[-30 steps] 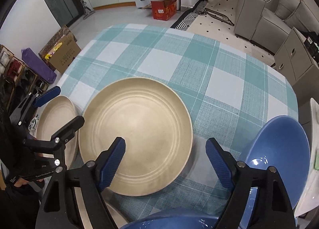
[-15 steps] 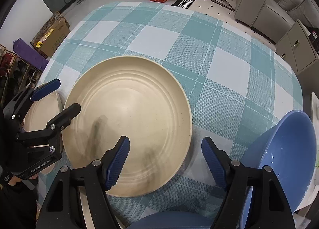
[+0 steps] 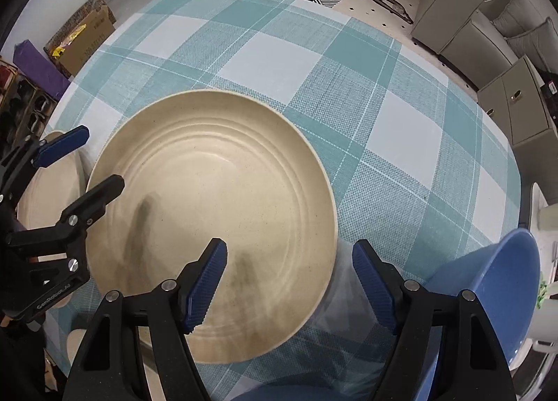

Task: Organize plates and bowls
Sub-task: 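Close both grippers on the rim of the large cream plate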

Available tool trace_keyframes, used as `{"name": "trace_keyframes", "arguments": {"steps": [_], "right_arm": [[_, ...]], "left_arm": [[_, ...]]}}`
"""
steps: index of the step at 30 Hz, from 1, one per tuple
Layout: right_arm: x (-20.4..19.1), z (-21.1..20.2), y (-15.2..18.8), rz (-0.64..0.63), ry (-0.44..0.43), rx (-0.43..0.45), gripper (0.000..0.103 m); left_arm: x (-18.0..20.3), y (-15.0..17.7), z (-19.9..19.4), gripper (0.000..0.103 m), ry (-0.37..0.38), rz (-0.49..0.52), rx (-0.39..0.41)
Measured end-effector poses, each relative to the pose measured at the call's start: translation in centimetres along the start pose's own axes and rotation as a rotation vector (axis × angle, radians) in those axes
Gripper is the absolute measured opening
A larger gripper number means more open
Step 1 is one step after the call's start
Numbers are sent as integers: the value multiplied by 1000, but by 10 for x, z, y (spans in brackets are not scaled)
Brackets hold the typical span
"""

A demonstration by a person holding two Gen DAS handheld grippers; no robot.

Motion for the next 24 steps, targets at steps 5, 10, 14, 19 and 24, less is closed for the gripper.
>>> {"name": "trace_keyframes", "arguments": {"steps": [5, 10, 14, 19, 24], "right_arm": [[1, 12, -3, 8, 10, -39, 74], [1, 18, 0, 5, -11, -61, 67], [1, 17, 4, 3, -22, -68, 65], [2, 15, 6, -3, -21, -70, 59], [4, 11, 11, -10, -13, -65, 53]], "left_arm": [[1, 1, 2, 66, 3, 8, -7], [0, 3, 3, 65, 11, 7, -11], [1, 5, 4, 56, 26, 2, -23], [4, 7, 5, 47, 35, 10, -29], [10, 9, 6, 37, 59, 20, -39]]}}
Point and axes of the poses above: each gripper's, at about its wrist camera, not at the fingertips, and z roughly the way its jaws point, x to its right, y to its underside, the point moved 7 cm from there along z, roughly the way its jaws point, and after that the axes turned 9 degrees about z, right-handed, at the moved point
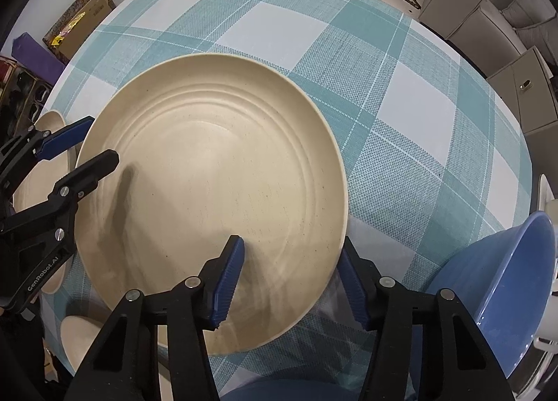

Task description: Organize plates and bowls

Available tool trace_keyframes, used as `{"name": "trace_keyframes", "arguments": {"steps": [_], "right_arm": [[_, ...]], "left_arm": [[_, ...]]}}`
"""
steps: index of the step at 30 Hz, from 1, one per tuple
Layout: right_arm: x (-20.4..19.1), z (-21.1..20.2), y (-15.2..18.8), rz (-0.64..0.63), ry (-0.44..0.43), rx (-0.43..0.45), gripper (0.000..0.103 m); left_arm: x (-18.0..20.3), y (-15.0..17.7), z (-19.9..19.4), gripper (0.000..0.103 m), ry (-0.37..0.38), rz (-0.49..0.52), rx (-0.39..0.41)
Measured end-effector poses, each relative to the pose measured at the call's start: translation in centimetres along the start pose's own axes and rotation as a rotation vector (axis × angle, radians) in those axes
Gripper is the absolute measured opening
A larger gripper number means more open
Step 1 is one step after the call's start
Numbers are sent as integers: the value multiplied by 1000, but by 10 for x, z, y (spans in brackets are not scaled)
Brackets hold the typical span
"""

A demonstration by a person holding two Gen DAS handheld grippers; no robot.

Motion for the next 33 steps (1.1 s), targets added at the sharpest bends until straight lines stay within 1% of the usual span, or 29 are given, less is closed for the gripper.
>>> {"name": "trace_keyframes", "arguments": {"steps": [1, 3, 9, 15, 19, 27, 31, 33], "right_arm": [[1, -1, 3, -2, 3, 3, 52], [0, -4, 6, -2, 6, 6, 49], [0, -8, 15, -11, 24, 16, 39], [6, -11, 16, -20, 57, 42, 25], [8, -16, 18, -8, 67, 63, 24], [2, -27, 21, -1, 71, 72, 22], [5, -23, 9, 2, 68, 79, 20], [5, -26, 10, 8, 64, 81, 19]], "left_arm": [[1, 0, 1, 36, 3, 3, -2], [3, 1, 2, 31, 7, 4, -6], [1, 1, 1, 24, -14, -4, -12], [-1, -1, 0, 22, -16, -16, -12], [-1, -2, -2, 21, -20, -15, -11], [-2, -4, -7, 20, -23, -24, -4], [-5, -6, -12, 20, -26, -35, 8], [-6, -7, -16, 20, -26, -42, 17]]}}
Point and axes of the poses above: each gripper's, at about its wrist camera, not at the fingertips, and z roughly the way its jaws point, x to its right, y to its underside, the point moved 7 cm from there along z, roughly the way its jaws point, and after that the axes turned 9 degrees about z, right-handed, at the moved point
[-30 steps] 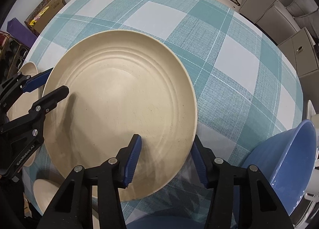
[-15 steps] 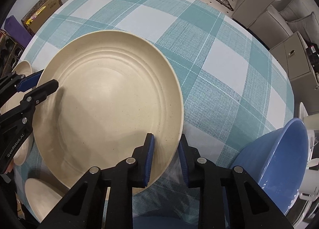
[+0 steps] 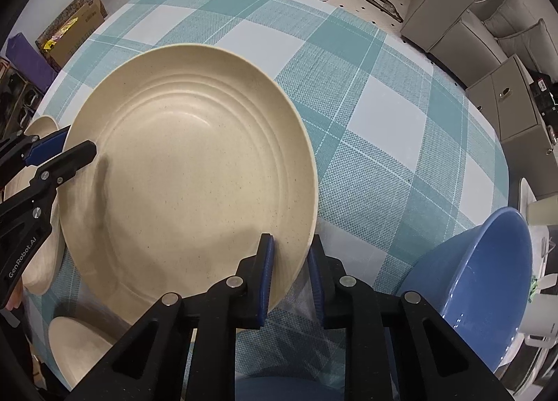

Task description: Organize plates and bowls

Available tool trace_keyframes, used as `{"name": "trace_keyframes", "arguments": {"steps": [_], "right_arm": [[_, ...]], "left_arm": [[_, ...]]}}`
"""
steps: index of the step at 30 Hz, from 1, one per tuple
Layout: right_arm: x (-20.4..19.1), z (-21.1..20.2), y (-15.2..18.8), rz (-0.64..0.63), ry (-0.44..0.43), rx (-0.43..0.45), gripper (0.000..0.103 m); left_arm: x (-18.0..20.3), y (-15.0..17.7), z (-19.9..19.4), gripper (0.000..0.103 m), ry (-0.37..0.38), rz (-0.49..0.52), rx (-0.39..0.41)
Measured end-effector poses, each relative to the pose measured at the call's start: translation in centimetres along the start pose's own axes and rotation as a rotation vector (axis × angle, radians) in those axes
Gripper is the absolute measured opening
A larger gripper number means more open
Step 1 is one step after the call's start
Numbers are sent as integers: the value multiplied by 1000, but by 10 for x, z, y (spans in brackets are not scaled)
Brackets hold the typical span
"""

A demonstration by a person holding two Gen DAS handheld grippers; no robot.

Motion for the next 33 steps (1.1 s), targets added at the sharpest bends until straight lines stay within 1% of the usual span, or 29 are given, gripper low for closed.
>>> {"name": "trace_keyframes", "arguments": {"steps": [6, 15, 18, 25, 28, 31, 33], "right_arm": [[1, -9, 2, 6, 1, 23, 17], [-1, -13, 3, 15, 3, 45, 16], [-1, -9, 2, 15, 9, 38, 16], [-5, 5, -1, -11, 67, 24, 16], [-6, 4, -2, -18, 77, 26, 16], [-9, 3, 1, -47, 100, 29, 16], [-9, 2, 3, -46, 97, 24, 16]], "left_arm": [[-2, -2, -8, 20, -1, -9, 19], [-3, -5, -6, 20, 5, -27, 25], [-3, -6, 4, 20, 10, -30, 7], [-3, -4, 27, 20, -10, -18, -36], [-1, -3, 27, 20, -24, 4, -38], [1, 0, 25, 20, -15, 6, -45], [3, 3, 24, 20, -9, 12, -51]]}}
Point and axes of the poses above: each gripper's, at about its wrist camera, not at the fingertips, and z roughly the way its jaws point, x to its right, y to its underside, the point moved 7 cm from there along z, roughly the way its jaws point, and after that the axes turned 9 degrees about z, right-handed, at the moved point
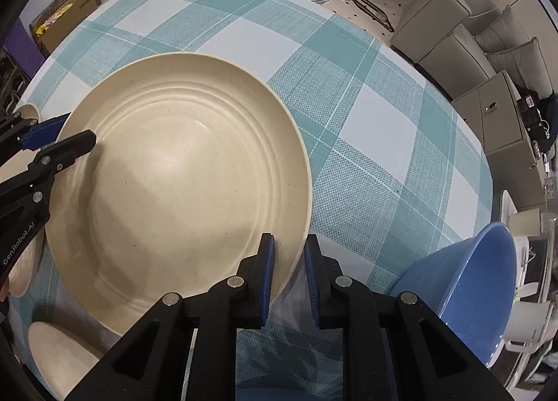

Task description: Organize plates and bowls

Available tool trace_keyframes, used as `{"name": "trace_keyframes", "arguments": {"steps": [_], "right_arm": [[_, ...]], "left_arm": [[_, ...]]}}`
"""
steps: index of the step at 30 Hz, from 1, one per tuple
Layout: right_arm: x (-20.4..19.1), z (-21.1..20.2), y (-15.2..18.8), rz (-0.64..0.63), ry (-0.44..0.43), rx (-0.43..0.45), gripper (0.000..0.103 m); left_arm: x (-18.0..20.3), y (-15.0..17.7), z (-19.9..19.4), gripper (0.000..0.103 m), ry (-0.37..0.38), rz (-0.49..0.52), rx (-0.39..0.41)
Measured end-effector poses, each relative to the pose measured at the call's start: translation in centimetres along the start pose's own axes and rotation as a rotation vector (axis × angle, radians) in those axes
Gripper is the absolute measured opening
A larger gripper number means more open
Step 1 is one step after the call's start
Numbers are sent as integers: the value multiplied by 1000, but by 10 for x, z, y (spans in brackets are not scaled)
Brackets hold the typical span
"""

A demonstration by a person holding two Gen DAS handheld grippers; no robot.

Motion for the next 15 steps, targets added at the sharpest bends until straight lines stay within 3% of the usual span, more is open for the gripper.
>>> {"name": "trace_keyframes", "arguments": {"steps": [15], "right_arm": [[-5, 0, 9, -26, -7, -19, 21]], "left_arm": [[9, 10, -5, 22, -5, 26, -23]]}}
Point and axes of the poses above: each gripper's, at about its wrist camera, not at the fingertips, and z roughly the way its jaws point, x to its right, y to its underside, the point moved 7 cm from there along z, roughly the way its jaws point, and after that the axes turned 9 degrees about z, right-handed, at the moved point
